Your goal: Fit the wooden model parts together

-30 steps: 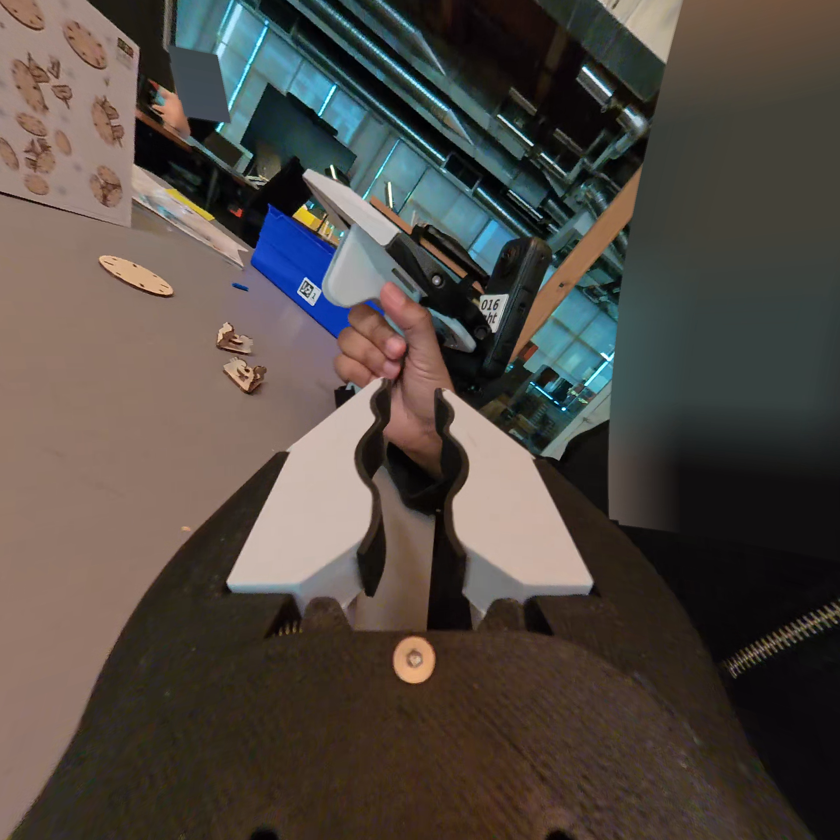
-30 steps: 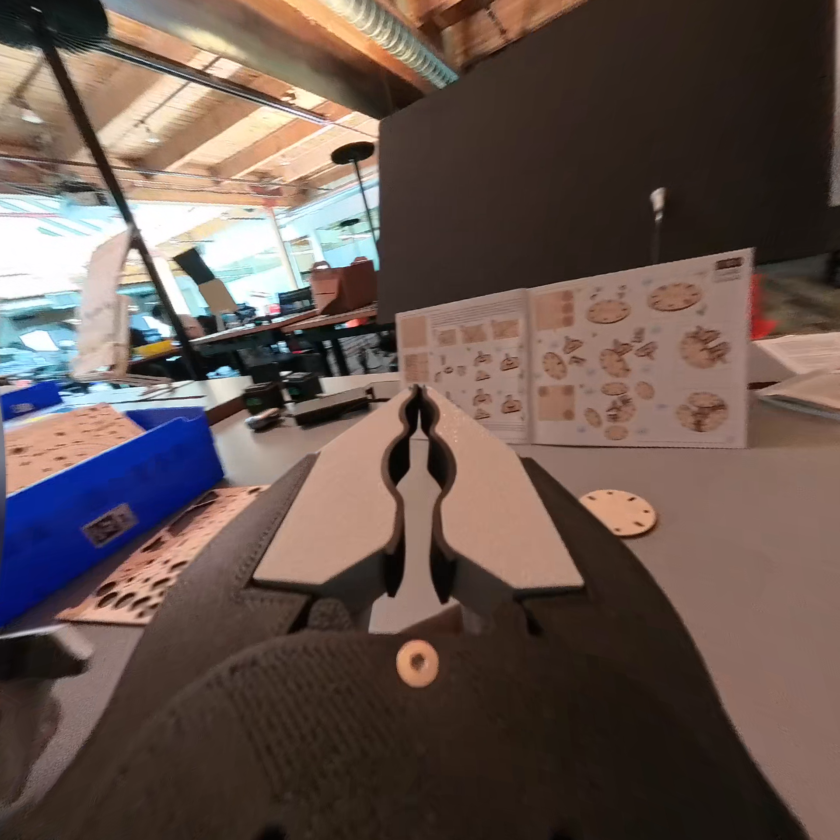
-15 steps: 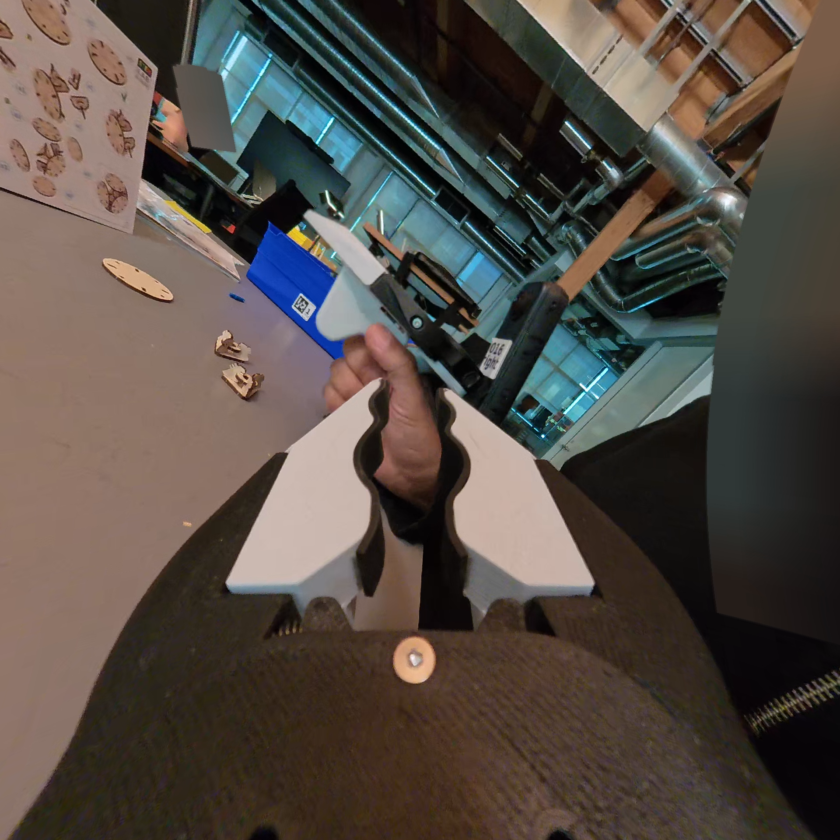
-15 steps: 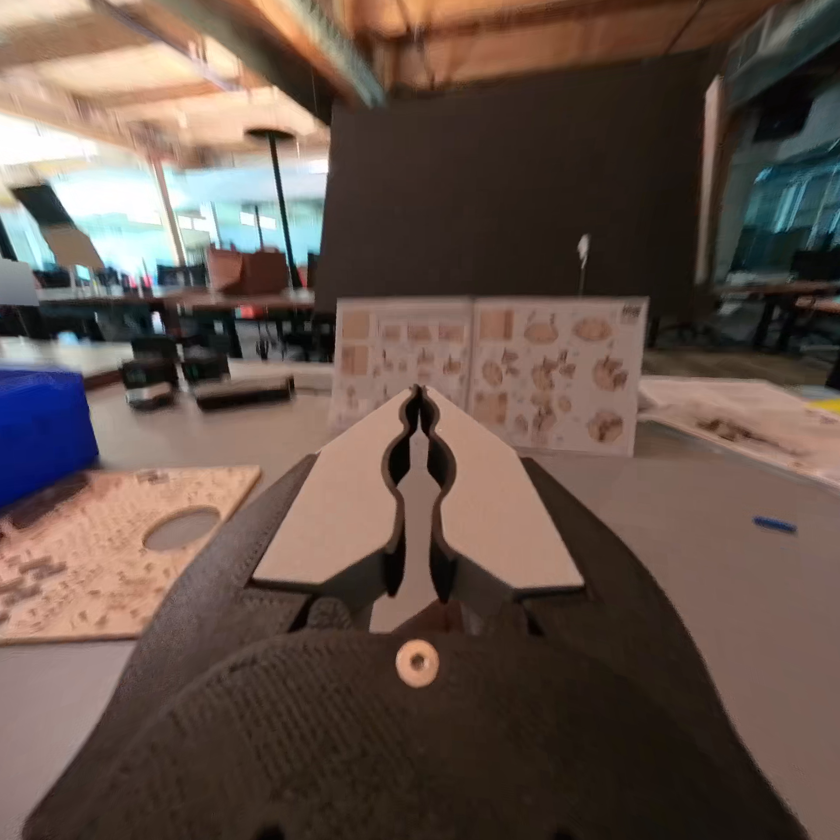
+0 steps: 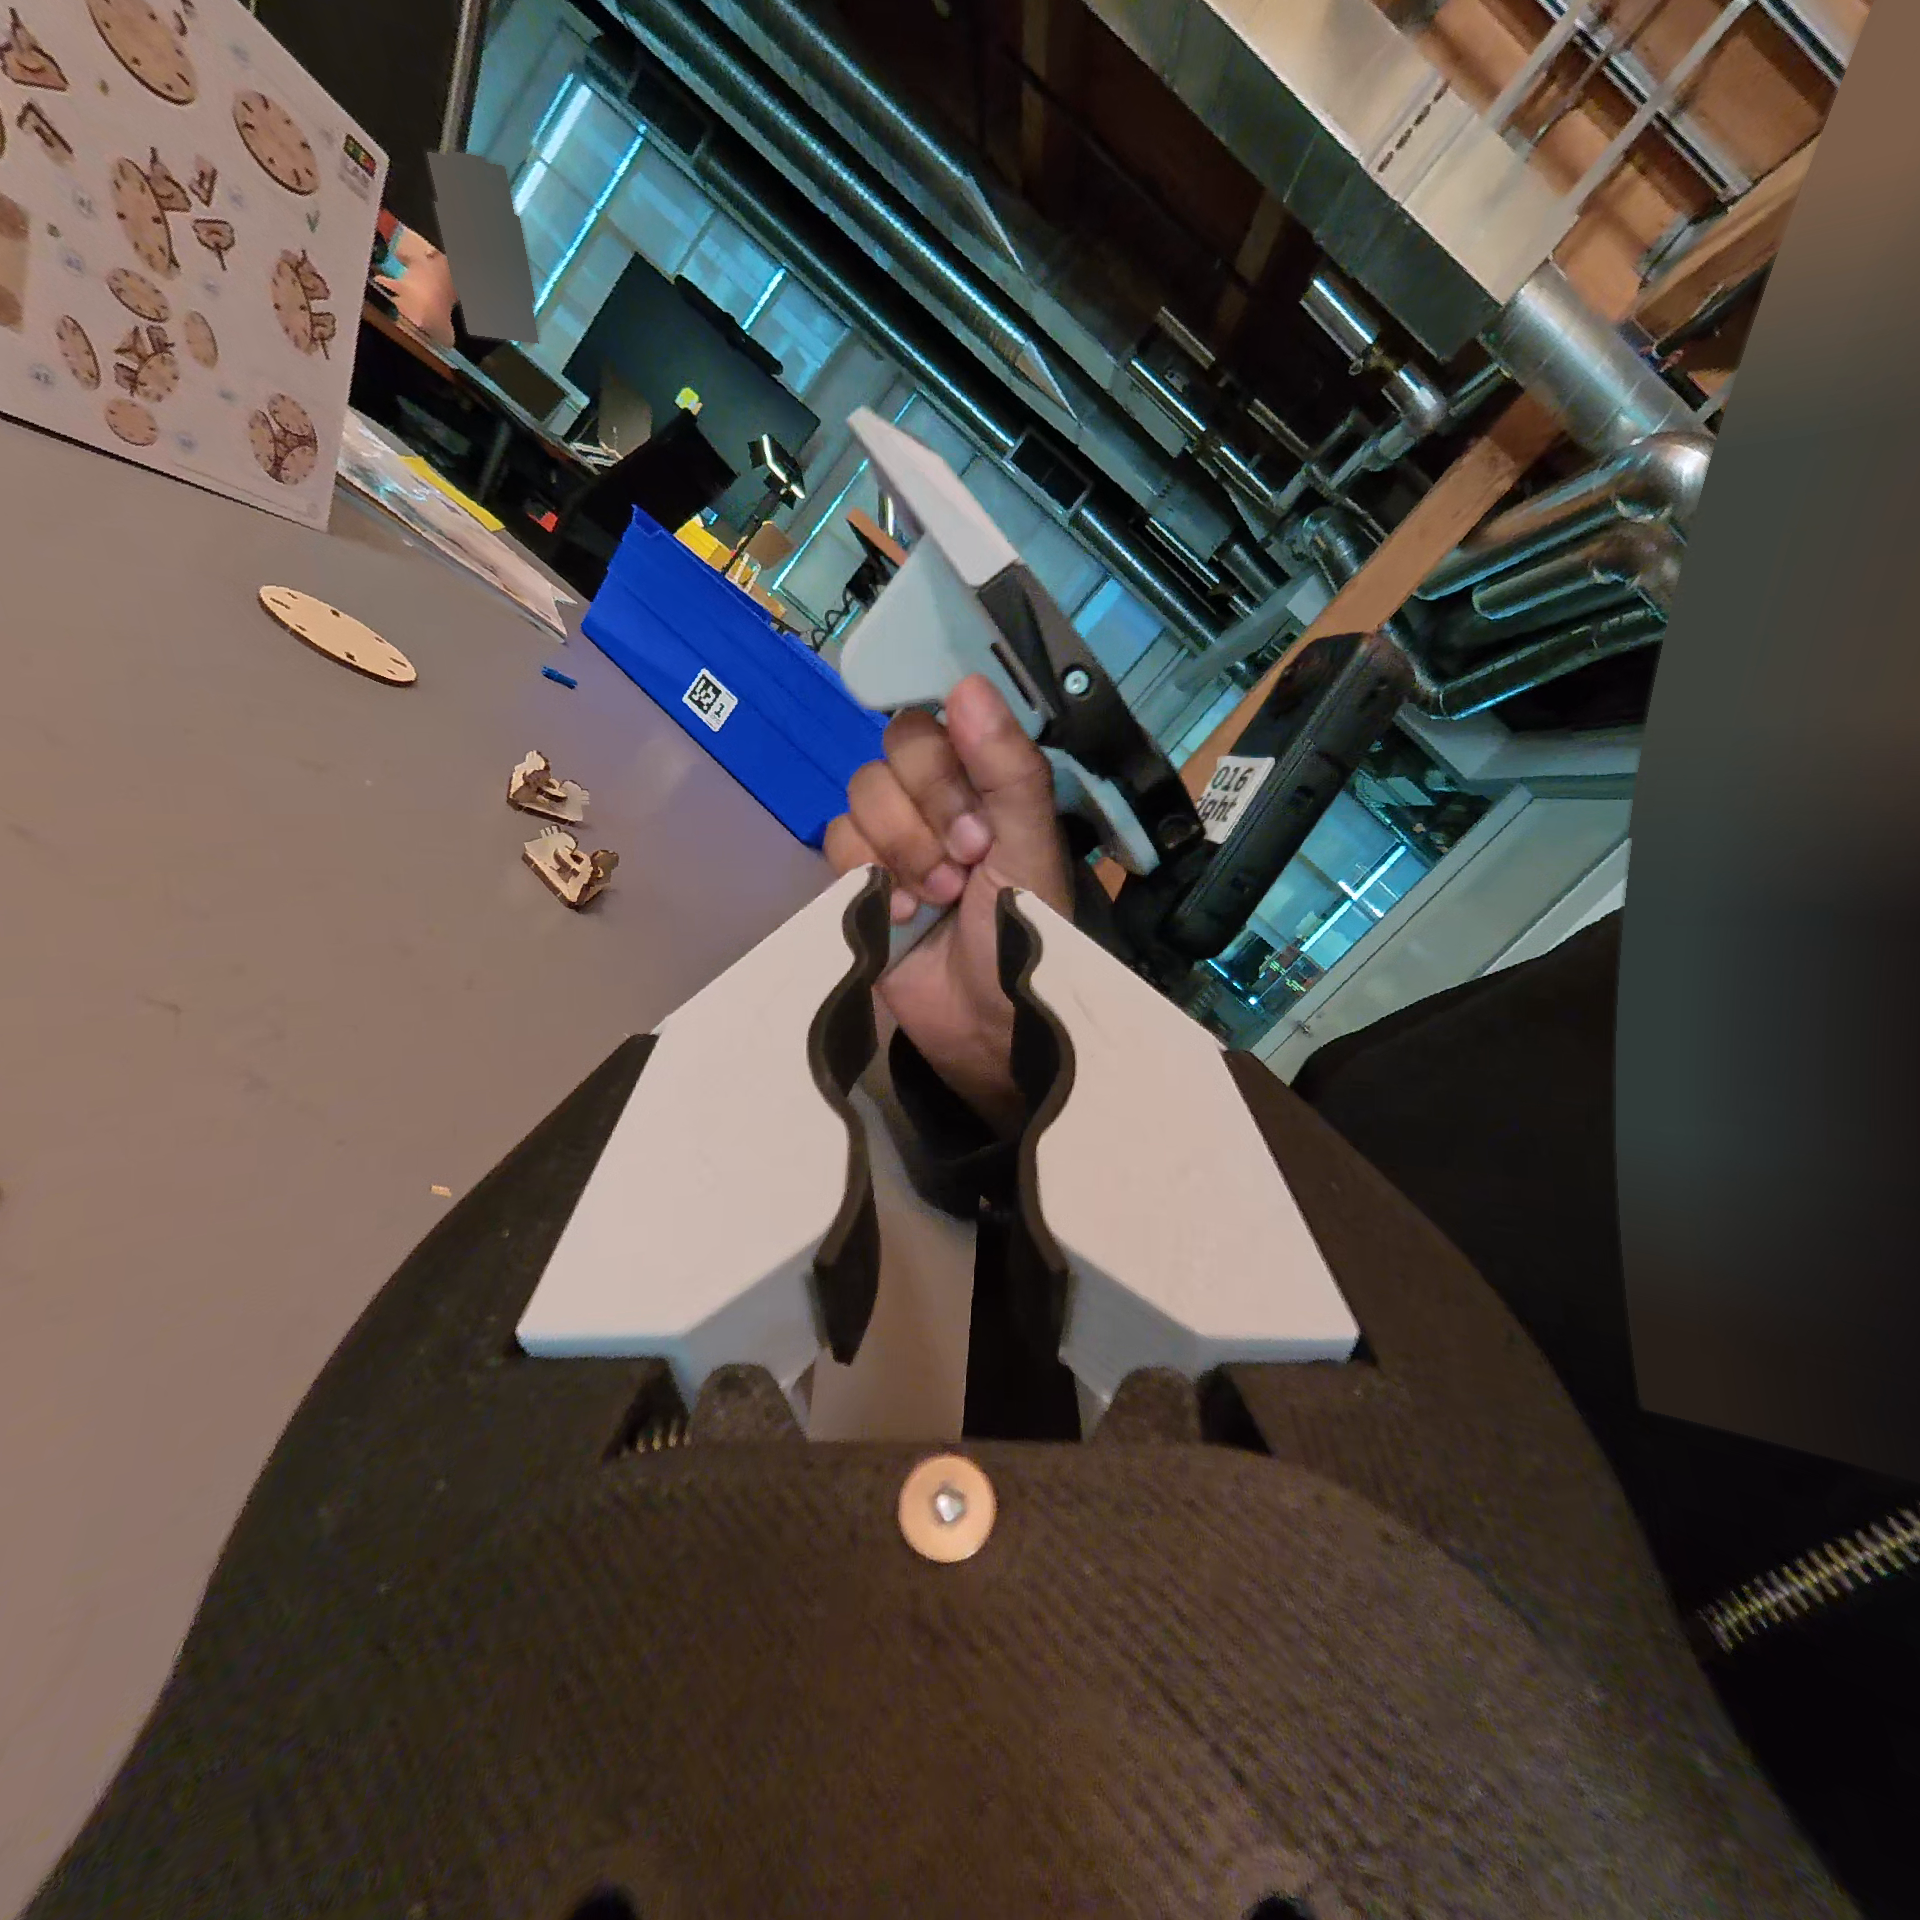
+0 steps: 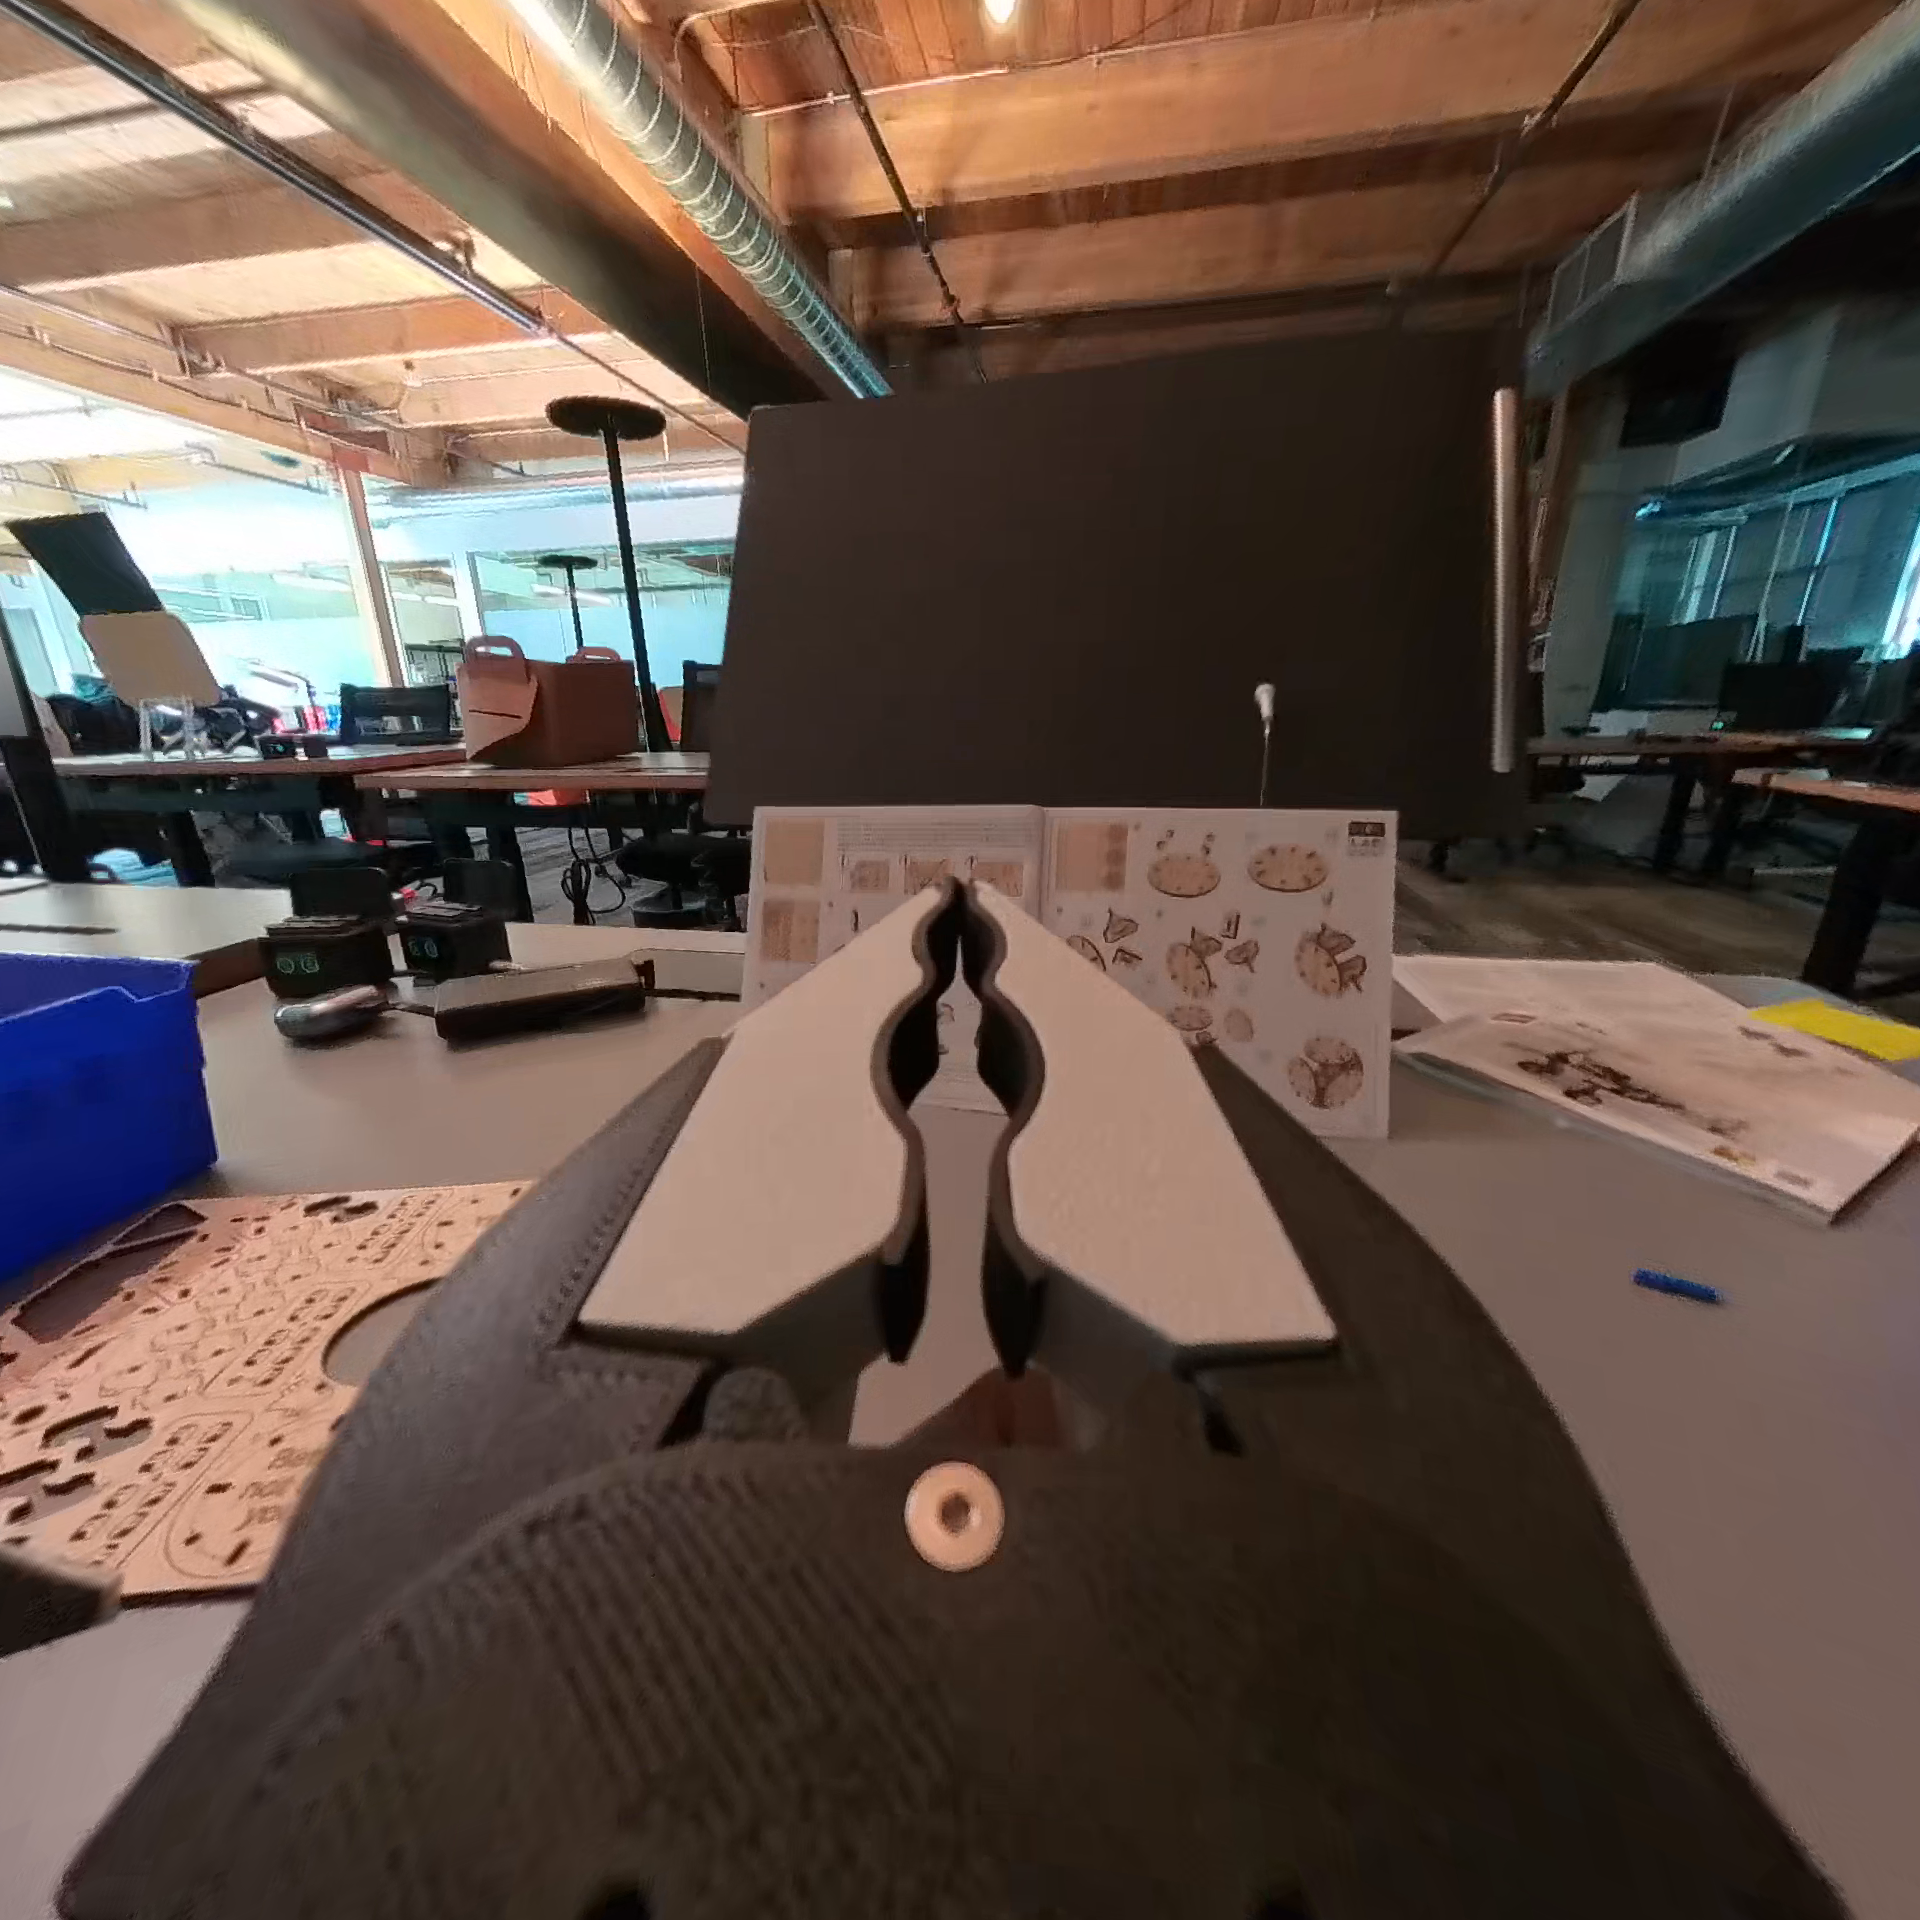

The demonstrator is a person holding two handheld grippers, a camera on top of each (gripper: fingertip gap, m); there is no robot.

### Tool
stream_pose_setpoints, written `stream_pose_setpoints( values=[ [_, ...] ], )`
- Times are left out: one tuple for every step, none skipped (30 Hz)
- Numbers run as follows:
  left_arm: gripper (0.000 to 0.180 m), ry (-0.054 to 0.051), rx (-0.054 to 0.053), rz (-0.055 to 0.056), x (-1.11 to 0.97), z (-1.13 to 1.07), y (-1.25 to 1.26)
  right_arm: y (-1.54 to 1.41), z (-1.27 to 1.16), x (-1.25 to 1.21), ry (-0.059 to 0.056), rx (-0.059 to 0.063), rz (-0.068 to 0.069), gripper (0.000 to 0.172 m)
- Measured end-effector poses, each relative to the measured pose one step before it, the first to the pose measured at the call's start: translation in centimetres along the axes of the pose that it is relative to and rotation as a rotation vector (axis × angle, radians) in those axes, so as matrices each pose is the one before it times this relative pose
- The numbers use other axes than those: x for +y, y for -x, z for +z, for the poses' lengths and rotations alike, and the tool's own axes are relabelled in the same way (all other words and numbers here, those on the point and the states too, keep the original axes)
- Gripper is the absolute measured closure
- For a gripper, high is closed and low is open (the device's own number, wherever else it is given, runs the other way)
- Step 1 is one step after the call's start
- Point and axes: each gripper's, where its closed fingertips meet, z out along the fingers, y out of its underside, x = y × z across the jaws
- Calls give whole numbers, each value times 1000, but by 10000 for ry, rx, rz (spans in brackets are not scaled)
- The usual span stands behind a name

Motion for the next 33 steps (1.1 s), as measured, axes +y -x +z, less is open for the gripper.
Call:
stream_pose_setpoints(
  values=[
    [163, 7, 12, -5, 6, 14, -9, 121, -26, 1641, 460, 68, 53, 172],
    [163, -9, -9, 0, -17, -12, 25, 50, 176, 1873, 493, 38, -15, 172],
    [163, 11, -17, -31, 14, 0, 52, -249, 152, 476, 112, 115, -74, 172],
    [163, 8, 52, -9, 3, 5, -65, -344, -18, -171, 38, 145, 66, 172],
    [163, -15, -15, 2, -13, -14, 4, -96, -108, -750, -120, -21, 179, 172],
    [163, -22, -23, 15, -18, -15, 19, -6, -193, -1422, -381, 0, 54, 172],
    [163, -23, -2, 25, -38, -13, -31, 2, -127, -1374, -407, 31, -95, 172],
    [163, 5, -42, -8, 16, 7, 64, 165, 26, -420, -131, -45, -37, 172],
    [163, 24, 16, -15, 34, 20, -6, 405, 178, 1468, 428, -127, 43, 172],
    [163, 2, 6, -9, -11, 2, 2, 235, 207, 2291, 669, -83, -77, 172],
    [163, 7, -35, -30, 11, 6, 92, -170, 138, 859, 245, 69, -75, 172],
    [163, -4, 61, -15, -25, -2, -76, -108, 46, -157, -19, 48, 161, 172],
    [163, -12, 0, 8, -11, -21, 4, 228, -66, -391, -40, -125, 105, 172],
    [163, -8, -36, -7, 8, -5, 51, 157, -200, -1153, -349, -37, -73, 172],
    [163, -6, 23, 16, -25, 6, -47, 32, -83, -1458, -440, 14, -149, 172],
    [163, -2, -42, 3, 11, -2, 44, -37, 18, -986, -284, 22, -79, 172],
    [163, 12, -4, -4, 23, 13, 4, -3, 58, 236, 51, -5, 41, 172],
    [164, -9, 15, 14, -20, -5, -22, 45, 78, 2001, 519, -4, 48, 172],
    [164, 6, -27, 13, 39, -9, 56, -28, 28, 1827, 425, 49, -70, 172],
    [164, -5, -2, -63, -37, 19, 43, -213, -19, 67, -47, 83, -47, 172],
    [164, 7, 38, -31, -14, 9, -15, -195, 31, 105, 103, 51, 74, 172],
    [164, 11, -29, -17, 27, 6, 52, -122, -121, -180, 7, 18, 108, 172],
    [164, -4, 8, 13, -1, -2, -39, -163, -278, -1094, -329, 51, -11, 172],
    [164, -34, -17, 36, -49, -25, -13, -181, -247, -1535, -450, 64, -67, 172],
    [164, -14, -56, 11, 2, -19, 51, 17, -48, -822, -227, -32, 26, 172],
    [164, 4, 6, 22, 4, 8, -33, 309, 92, 1046, 328, -98, 70, 172],
    [164, 10, -12, 23, 15, 7, 7, 452, 200, 1944, 547, -122, -95, 172],
    [164, 24, -43, -44, 47, 24, 90, 139, 95, 780, 159, 12, -138, 172],
    [164, 11, 60, -14, -2, 29, -63, -199, -91, 69, -7, 137, -27, 172],
    [164, -4, -16, 1, 4, -9, 10, -43, -38, -5, 13, -2, -41, 172],
    [164, -9, -24, 14, -6, -9, 16, -177, -108, -367, -102, 18, 1, 172],
    [164, -27, 10, 47, -48, -18, -59, -317, -200, -925, -289, 60, 30, 172],
    [164, 3, -54, 5, 24, 1, 59, -343, -221, -1272, -372, 32, 35, 172]
  ],
)
